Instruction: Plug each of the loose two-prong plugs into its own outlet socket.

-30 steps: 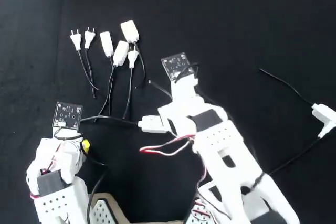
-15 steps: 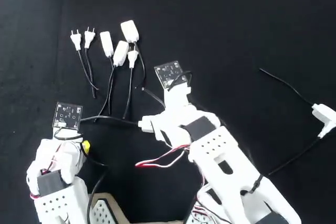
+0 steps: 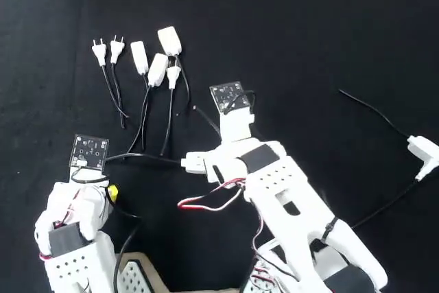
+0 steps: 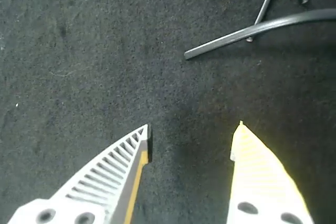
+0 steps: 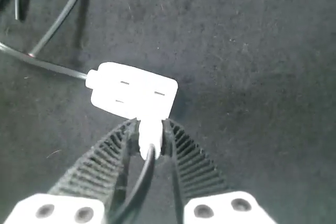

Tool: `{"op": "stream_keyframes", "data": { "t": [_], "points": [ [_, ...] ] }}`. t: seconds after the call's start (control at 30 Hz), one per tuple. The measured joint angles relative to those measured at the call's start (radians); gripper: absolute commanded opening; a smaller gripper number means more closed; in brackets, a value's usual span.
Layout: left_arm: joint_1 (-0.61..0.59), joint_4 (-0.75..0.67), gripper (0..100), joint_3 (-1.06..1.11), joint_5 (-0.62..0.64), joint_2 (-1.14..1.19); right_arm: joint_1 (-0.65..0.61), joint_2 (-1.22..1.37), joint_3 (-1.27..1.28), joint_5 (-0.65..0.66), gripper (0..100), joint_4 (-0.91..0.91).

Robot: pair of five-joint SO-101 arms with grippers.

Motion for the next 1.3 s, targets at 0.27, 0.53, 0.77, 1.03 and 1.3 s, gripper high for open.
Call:
{"op": "stream_keyframes", "data": {
  "t": [0.27,0.53,0.77,1.03,1.3],
  "points": [
    [0.0,0.0,26,0.0,0.0,0.0,0.006,-0.003,0.0,-0.028,1.1,-0.02],
    [0.0,0.0,26,0.0,0.0,0.0,0.006,-0.003,-0.005,-0.029,1.1,-0.017],
    [0.0,0.0,26,0.0,0.0,0.0,0.008,-0.002,-0.077,-0.031,1.1,0.074],
    [0.0,0.0,26,0.0,0.0,0.0,0.008,-0.002,-0.081,-0.04,1.1,0.02],
    [0.0,0.0,26,0.0,0.0,0.0,0.008,-0.002,-0.058,-0.091,1.1,-0.04]
  ]
}}
